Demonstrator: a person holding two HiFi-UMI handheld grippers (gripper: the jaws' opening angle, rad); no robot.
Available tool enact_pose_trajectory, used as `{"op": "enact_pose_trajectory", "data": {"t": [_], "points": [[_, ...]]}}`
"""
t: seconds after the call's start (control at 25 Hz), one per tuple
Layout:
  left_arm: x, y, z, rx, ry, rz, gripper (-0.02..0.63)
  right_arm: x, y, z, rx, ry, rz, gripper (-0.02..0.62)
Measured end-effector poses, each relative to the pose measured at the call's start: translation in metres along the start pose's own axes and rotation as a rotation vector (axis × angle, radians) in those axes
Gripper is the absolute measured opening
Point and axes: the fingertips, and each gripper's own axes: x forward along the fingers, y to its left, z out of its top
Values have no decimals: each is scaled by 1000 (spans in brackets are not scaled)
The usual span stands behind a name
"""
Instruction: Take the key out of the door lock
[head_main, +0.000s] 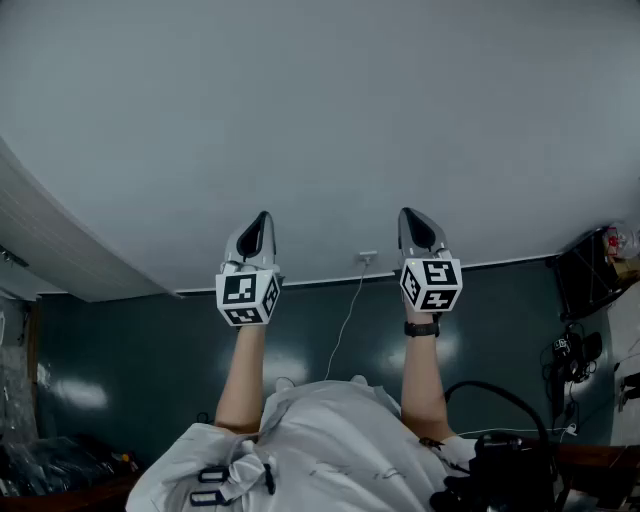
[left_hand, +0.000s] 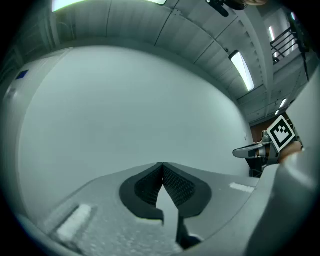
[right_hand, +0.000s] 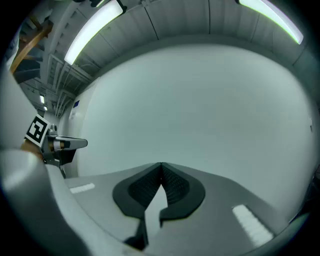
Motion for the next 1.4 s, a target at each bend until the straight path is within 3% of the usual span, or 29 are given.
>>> {"op": "enact_pose_trajectory", "data": {"t": [0.36,0.68,0.92,1.12,1.4], "points": [[-52,78,-4,5,18,87,2,27,83,7,8,3,83,0],[-122,186,-1,2,8,233,2,73,193,21,3,-19,197,6],[-202,278,11,13,-8,441,-1,113,317,35,-156,-34,336,-3],[-263,323,15,53,10,539,-2,123,412,45,-94,-75,496,-5],[-382,374,6,10,10,786,2,138,541,28,-133,-28,768,-1]]}}
